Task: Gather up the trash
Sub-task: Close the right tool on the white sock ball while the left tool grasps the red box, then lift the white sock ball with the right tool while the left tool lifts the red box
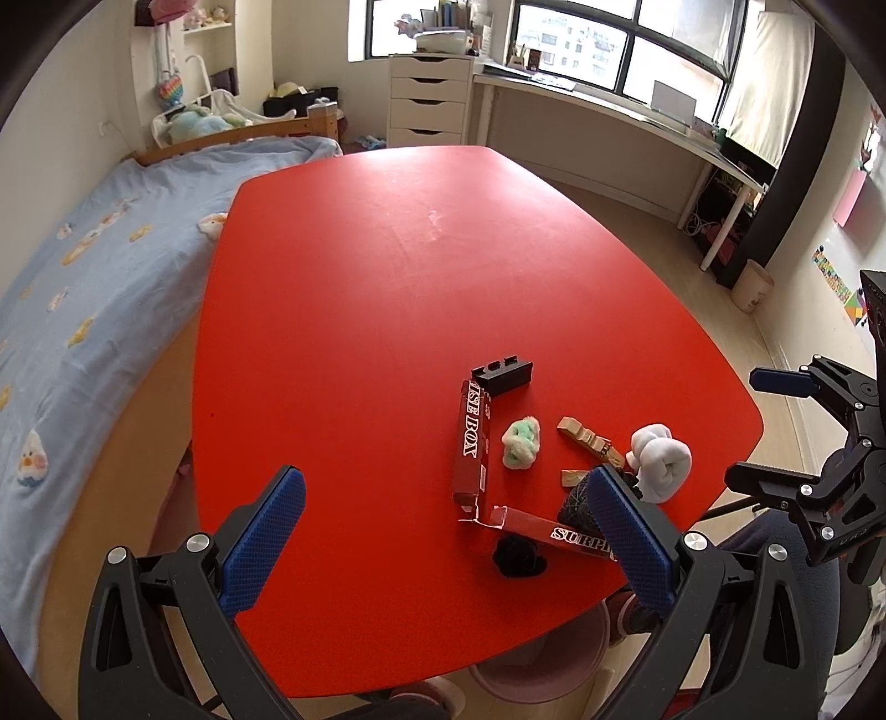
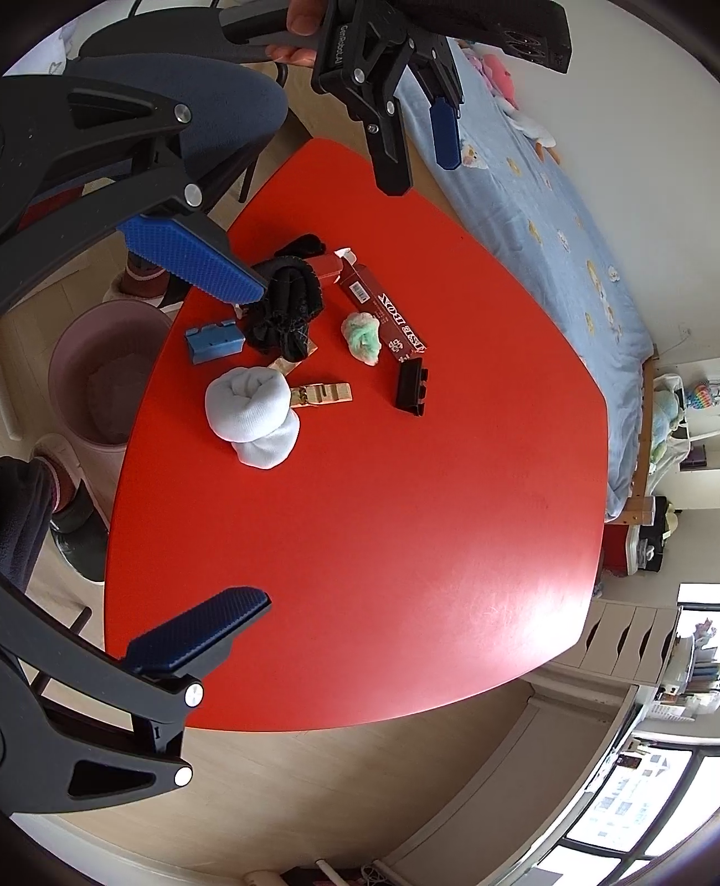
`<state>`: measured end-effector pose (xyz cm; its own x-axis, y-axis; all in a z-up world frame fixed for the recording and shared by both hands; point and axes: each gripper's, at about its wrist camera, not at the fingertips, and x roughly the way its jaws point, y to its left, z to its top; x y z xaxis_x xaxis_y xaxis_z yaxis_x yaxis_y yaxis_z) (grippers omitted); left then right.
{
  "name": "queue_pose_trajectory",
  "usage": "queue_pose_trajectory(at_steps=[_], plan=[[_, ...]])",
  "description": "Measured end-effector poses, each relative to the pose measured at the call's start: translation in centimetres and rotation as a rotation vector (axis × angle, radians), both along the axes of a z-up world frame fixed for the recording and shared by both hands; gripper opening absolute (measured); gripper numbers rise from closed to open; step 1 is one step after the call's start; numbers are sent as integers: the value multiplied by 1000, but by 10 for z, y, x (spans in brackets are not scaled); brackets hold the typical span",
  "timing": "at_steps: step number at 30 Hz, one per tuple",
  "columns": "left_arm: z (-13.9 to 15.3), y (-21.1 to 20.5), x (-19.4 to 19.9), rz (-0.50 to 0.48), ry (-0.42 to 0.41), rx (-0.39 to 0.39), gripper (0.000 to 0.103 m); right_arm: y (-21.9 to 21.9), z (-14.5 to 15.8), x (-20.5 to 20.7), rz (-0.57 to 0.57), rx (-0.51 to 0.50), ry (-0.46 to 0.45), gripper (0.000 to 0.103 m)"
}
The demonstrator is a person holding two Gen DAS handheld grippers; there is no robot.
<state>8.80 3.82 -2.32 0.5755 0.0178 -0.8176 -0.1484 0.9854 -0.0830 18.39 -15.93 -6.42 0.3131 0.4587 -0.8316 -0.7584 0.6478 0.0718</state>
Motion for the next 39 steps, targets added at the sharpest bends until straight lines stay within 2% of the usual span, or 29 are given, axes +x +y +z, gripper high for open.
queue_pose_trajectory(at_steps=[4,9,13,15,17,19,21,25,27,29,30,33,39], plan=[[-18,5,17,-6,66,-23,97,4,-13,8,6,-20,30,100],[-40,5,38,-31,151,-16,97,12,-24,12,23,-36,56,100],[-53,8,46,-34,190,-24,97,17,-29,13,38,-37,71,100],[-58,8,48,-37,208,-19,97,20,-31,14,44,-36,78,96],[-61,9,50,-39,213,-30,96,22,-34,15,48,-44,84,82],[-63,8,52,-42,219,-34,89,23,-36,15,52,-47,88,80],[-65,8,54,-50,228,-41,78,24,-38,16,57,-44,98,72],[-67,5,58,-52,234,-42,63,25,-39,17,63,-41,104,55],[-65,3,58,-52,226,-33,47,25,-38,17,66,-36,105,48],[-64,2,59,-54,223,-40,37,25,-38,17,66,-33,105,36],[-64,1,59,-55,222,-41,29,25,-37,16,67,-32,103,36],[-63,1,57,-58,217,-41,16,25,-36,15,68,-23,99,32],[-58,5,54,-40,178,-44,15,23,-32,16,47,-3,88,30]])
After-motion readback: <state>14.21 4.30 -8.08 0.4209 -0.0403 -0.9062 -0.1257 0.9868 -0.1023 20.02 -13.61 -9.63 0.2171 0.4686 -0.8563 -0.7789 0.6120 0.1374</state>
